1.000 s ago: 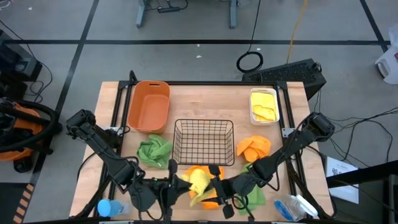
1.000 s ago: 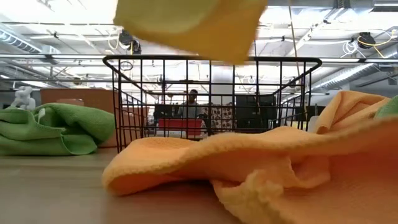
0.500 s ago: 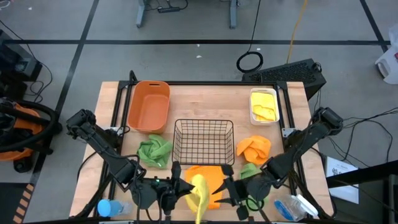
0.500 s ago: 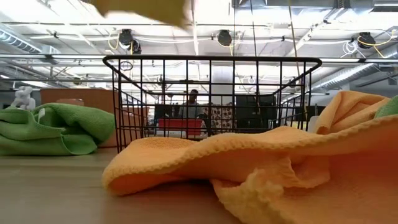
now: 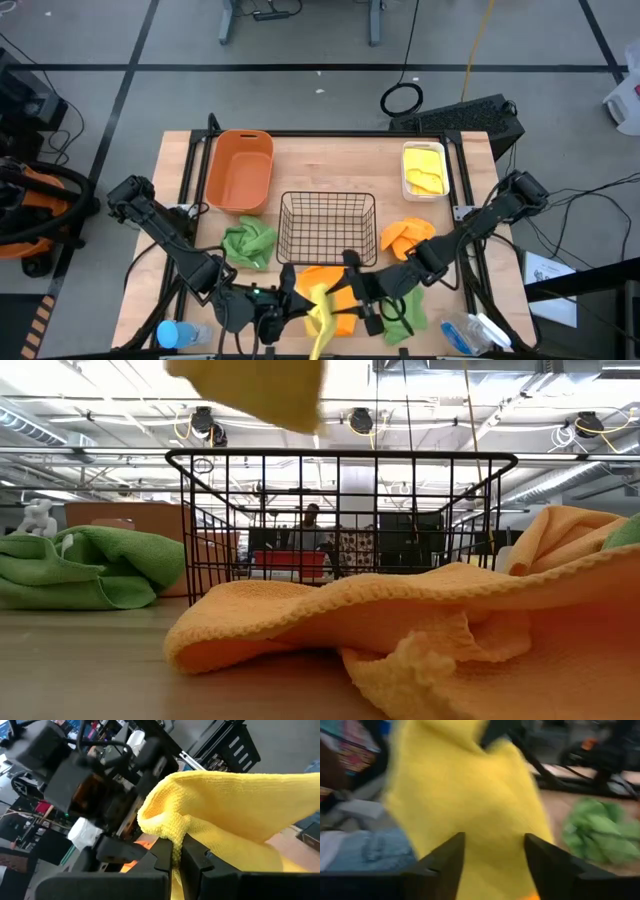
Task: Sort microfiber towel by color & place in baskets
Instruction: Put the yellow microfiber towel into the white bin
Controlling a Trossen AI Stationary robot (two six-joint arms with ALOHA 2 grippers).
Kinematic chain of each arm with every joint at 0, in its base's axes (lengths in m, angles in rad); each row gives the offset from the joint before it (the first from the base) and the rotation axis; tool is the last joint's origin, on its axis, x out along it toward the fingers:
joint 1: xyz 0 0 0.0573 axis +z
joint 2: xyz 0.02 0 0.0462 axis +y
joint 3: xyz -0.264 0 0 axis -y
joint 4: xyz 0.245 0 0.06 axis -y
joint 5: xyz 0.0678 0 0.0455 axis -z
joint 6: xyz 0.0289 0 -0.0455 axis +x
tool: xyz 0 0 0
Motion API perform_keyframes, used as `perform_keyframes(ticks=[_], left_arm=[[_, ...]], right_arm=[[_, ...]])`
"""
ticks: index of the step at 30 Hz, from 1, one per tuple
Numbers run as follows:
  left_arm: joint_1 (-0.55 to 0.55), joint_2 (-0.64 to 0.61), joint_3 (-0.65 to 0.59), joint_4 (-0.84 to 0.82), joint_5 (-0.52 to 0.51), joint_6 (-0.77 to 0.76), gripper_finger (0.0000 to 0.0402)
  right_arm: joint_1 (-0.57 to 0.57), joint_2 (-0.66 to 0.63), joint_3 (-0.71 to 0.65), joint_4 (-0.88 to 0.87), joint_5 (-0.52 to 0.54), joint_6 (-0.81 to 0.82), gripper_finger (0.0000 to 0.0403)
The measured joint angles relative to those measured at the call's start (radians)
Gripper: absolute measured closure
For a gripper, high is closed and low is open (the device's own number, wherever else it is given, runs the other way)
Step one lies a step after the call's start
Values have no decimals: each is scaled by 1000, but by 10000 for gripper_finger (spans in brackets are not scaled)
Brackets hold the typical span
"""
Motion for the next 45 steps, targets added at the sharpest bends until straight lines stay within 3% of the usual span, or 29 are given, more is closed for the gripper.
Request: perform_keyframes(ticks=[7, 13, 16, 20, 27, 31, 35, 40, 45], left_arm=[[10, 0, 0, -5, 0, 5, 384], [21, 0, 0, -6, 0, 5, 384], [25, 0, 0, -7, 0, 5, 384], [25, 0, 0, -6, 0, 6, 384], [37, 0, 0, -5, 0, -4, 384], [52, 0, -1, 28, -2, -124, 383], [57, 1, -1, 42, -21, -246, 362], [15, 1, -1, -7, -67, -386, 293], [-51, 1, -1, -121, -186, -568, 221]], right_arm=[[-17, 47, 0, 84, -137, -47, 73], [-30, 77, 0, 180, -145, -64, 54], [-33, 80, 0, 190, -146, -64, 78], [-34, 80, 0, 192, -147, -63, 140], [-35, 79, 0, 200, -147, -73, 298], [-35, 79, 0, 202, -139, -90, 387], [-35, 76, 0, 199, -89, -74, 387], [-34, 78, 0, 146, -53, -61, 398], [-32, 78, 0, 84, 69, -38, 399]])
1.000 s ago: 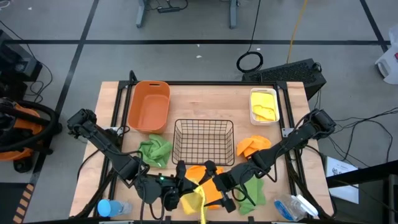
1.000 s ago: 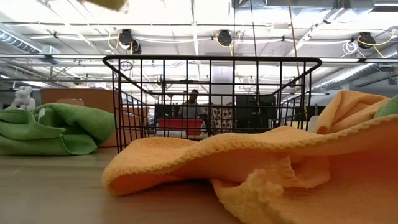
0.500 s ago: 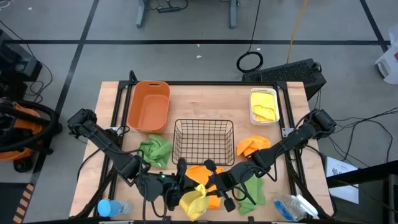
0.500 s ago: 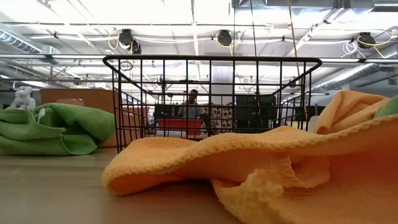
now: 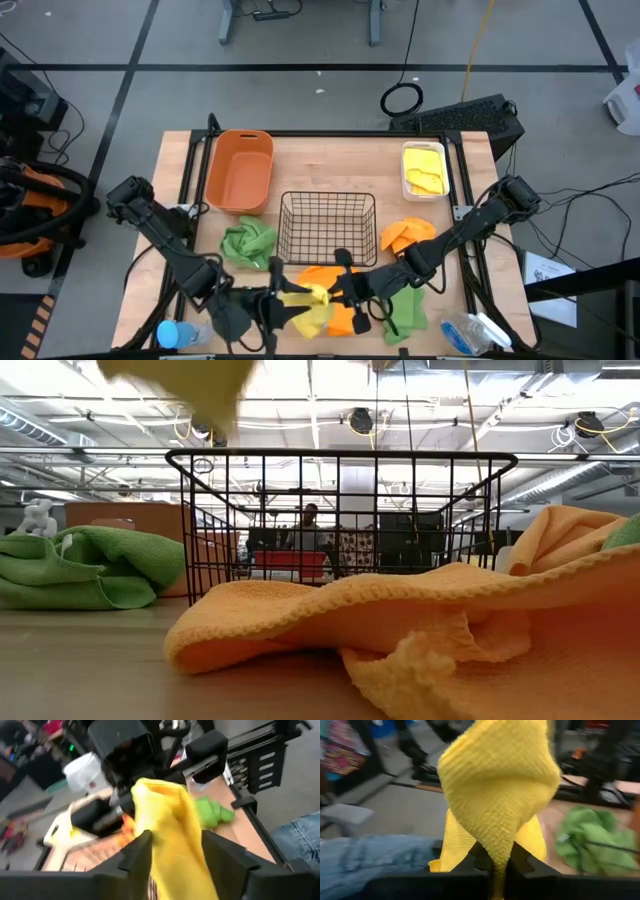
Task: Sort microfiber towel by color & place in baskets
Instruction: Put the yellow microfiber towel into the white bin
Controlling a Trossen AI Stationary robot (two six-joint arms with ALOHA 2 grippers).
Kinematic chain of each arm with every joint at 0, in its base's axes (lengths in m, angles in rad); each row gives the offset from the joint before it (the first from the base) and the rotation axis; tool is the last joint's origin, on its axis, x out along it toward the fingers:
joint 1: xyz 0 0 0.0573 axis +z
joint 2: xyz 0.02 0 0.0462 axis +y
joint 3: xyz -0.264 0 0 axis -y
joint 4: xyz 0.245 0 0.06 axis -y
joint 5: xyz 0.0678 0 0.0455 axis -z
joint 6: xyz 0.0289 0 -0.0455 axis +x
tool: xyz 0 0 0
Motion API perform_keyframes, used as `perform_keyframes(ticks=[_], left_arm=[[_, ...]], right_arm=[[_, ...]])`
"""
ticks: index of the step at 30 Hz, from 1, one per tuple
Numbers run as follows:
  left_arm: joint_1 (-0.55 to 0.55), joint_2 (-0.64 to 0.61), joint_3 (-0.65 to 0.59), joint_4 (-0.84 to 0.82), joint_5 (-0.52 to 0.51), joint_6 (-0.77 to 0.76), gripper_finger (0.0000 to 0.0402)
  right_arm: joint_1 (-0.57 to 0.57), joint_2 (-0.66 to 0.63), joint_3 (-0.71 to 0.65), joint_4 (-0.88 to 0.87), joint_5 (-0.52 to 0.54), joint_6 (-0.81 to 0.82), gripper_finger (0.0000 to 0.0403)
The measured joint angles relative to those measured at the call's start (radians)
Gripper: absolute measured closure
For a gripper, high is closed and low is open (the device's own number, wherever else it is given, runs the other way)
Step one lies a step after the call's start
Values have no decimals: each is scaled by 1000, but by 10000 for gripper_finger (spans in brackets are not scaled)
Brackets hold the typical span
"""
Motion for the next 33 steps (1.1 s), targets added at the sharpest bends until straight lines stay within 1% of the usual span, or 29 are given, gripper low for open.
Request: perform_keyframes(ticks=[3, 5, 9, 14, 15, 17, 21, 26, 29, 33], left_arm=[[-38, 0, 0, -111, -91, -154, 189], [-60, 0, 0, -196, -147, -280, 175], [-90, 0, -7, -344, -179, -503, 165], [-101, -1, -61, -357, -277, -619, 164], [-101, -1, -68, -353, -290, -647, 164], [-101, -1, -79, -343, -285, -688, 164], [-101, -1, -95, -254, -258, -690, 153], [-101, -1, -97, -178, -257, -631, 110], [-94, -1, -97, -113, -257, -564, 86], [-60, -1, -97, -71, -252, -526, 65]], right_arm=[[-1, -2, 0, -27, 74, 6, 400], [-1, -4, 0, -29, 104, 9, 400], [-1, -7, 0, -18, 108, 10, 401], [0, -7, 0, -18, 133, 9, 402], [0, -7, 0, -18, 133, 8, 402], [1, -7, 0, -19, 134, 4, 402], [6, -16, 0, -25, 136, 1, 401], [7, -33, 0, -35, 135, -6, 399], [7, -36, 0, -43, 136, -9, 399], [6, -36, 0, -55, 136, -13, 398]])
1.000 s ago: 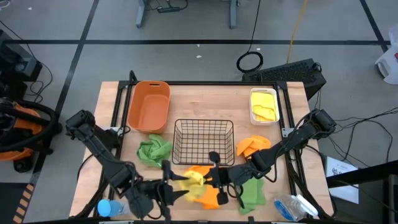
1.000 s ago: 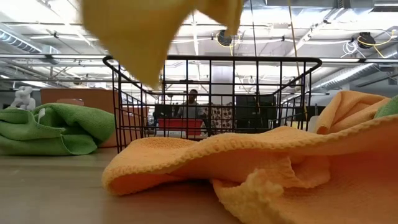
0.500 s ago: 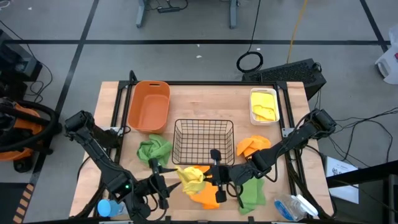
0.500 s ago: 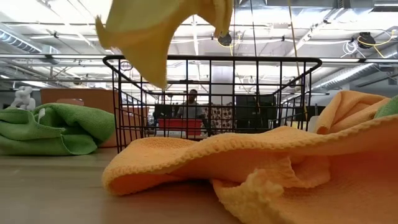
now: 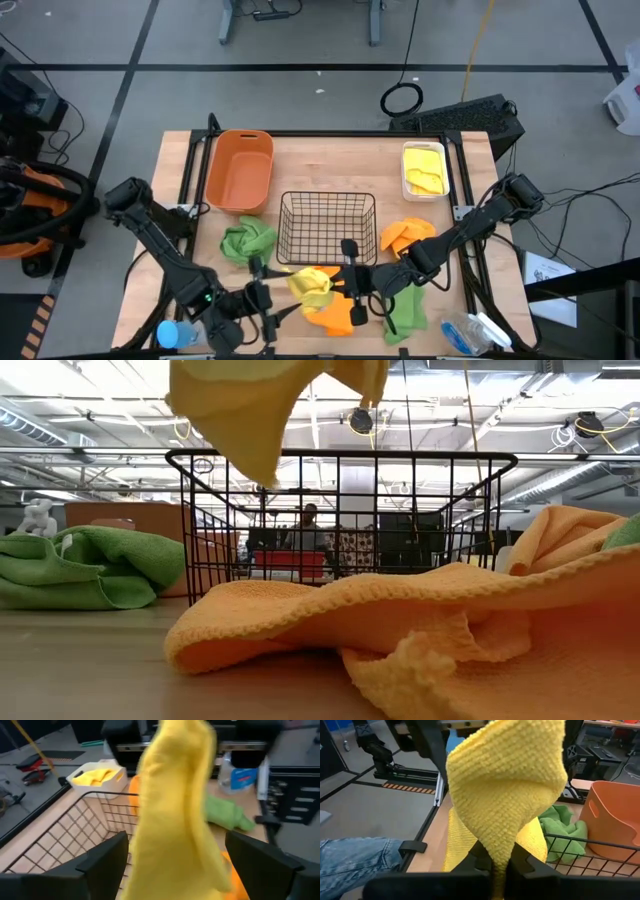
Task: Sort microfiber towel by color & place in baskets
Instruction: Put the yellow microfiber towel into the white bin
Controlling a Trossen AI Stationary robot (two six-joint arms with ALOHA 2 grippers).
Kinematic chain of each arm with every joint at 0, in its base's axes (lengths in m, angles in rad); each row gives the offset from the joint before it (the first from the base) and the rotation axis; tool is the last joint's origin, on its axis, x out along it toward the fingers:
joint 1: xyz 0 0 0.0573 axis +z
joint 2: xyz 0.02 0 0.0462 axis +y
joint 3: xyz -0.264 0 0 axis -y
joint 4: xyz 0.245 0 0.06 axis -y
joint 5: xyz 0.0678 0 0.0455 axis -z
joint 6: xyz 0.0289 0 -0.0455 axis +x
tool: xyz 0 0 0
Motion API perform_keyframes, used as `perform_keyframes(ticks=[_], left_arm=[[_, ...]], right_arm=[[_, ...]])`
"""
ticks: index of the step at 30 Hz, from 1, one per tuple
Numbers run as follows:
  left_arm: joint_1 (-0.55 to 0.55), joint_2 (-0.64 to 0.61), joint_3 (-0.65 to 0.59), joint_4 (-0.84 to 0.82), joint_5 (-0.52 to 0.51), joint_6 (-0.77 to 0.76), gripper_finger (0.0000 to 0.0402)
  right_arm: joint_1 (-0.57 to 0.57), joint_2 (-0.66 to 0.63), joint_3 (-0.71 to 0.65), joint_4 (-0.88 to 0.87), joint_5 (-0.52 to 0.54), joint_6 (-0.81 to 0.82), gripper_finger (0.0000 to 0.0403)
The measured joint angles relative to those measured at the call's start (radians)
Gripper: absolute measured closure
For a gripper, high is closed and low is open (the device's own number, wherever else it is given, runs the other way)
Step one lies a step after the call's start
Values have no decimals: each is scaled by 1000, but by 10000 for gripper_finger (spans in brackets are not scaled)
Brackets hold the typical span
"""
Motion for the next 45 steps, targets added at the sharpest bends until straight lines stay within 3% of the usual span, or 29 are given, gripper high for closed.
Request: perform_keyframes(ticks=[5, 10, 14, 18, 24, 25, 29, 38, 45], left_arm=[[69, 0, 0, 8, 86, 46, 59], [122, 0, 0, 11, 255, 80, 60], [139, 3, 0, 12, 291, 79, 89], [139, 17, 0, 10, 298, 91, 174], [123, 13, 0, 11, 301, 97, 369], [120, 9, 0, 11, 302, 97, 382], [104, 6, 2, 11, 301, 122, 378], [67, 6, 3, 6, 300, 332, 391], [77, 6, 3, 4, 308, 446, 390]], right_arm=[[0, 0, 0, -9, 42, -11, 398], [0, 0, 0, -34, 49, -11, 397], [0, 0, 0, -34, 50, -18, 397], [0, 0, 0, -34, 50, -19, 397], [1, 0, 0, -34, 43, 1, 392], [3, 0, 0, -31, 41, 15, 387], [17, 0, 0, -42, 26, 58, 347], [47, -17, 0, -144, -57, 96, 214], [24, -9, 0, -21, -62, 48, 117]])
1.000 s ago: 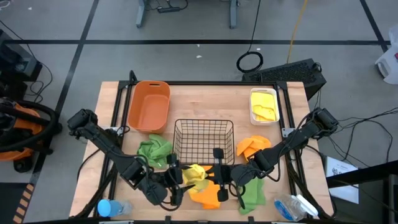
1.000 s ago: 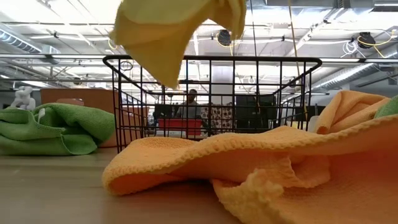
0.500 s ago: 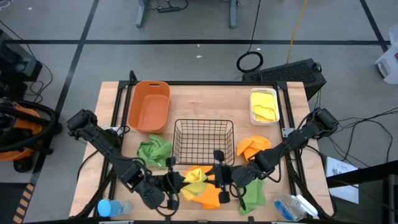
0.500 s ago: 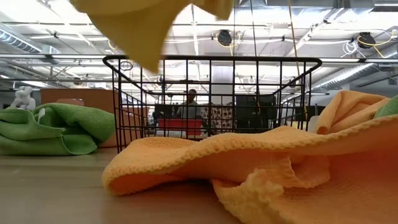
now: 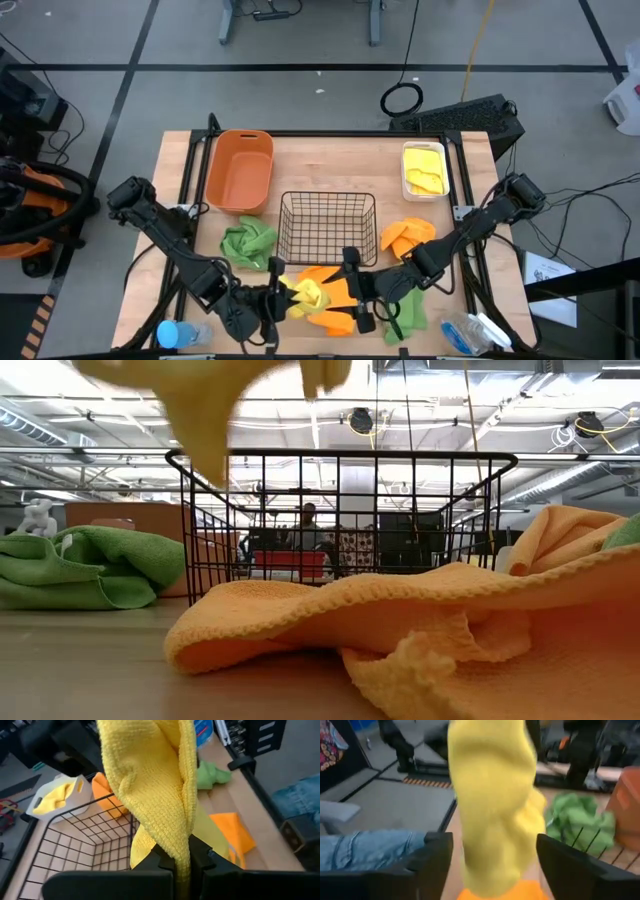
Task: Sort microfiber towel by color & place in baskets
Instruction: Put the yellow microfiber towel into the white bin
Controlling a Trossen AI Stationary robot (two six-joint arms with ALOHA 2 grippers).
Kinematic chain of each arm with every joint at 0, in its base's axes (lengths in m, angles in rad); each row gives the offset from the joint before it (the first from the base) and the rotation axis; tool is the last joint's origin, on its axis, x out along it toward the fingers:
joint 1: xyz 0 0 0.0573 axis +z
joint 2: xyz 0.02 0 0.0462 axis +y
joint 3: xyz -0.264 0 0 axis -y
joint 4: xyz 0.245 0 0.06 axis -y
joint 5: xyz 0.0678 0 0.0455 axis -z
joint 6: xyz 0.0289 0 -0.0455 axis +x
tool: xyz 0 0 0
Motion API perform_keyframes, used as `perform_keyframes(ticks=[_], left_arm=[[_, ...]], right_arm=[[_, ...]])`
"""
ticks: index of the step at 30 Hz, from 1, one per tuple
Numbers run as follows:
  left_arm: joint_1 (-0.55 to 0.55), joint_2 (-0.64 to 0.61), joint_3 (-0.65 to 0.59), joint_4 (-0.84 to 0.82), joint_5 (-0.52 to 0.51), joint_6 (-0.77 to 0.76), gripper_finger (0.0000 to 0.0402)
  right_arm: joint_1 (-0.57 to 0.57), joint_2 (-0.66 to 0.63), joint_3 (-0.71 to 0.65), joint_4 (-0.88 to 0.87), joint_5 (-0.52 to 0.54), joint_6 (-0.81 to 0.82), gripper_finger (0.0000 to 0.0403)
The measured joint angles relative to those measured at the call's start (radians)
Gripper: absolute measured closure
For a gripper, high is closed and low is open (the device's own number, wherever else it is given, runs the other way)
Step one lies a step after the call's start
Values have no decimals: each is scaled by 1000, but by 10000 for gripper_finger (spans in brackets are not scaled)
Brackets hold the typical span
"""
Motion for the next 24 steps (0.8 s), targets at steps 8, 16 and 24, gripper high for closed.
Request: perform_keyframes(ticks=[8, 16, 24], left_arm=[[60, 0, 0, -5, 68, 71, 390], [101, 0, 0, -3, 95, 76, 389], [109, -1, 0, 1, 99, -24, 371]], right_arm=[[-7, 28, 0, 87, 1, -67, 112], [-27, 65, 0, 96, 8, -60, 278], [-23, 65, 0, 86, 55, -83, 384]])
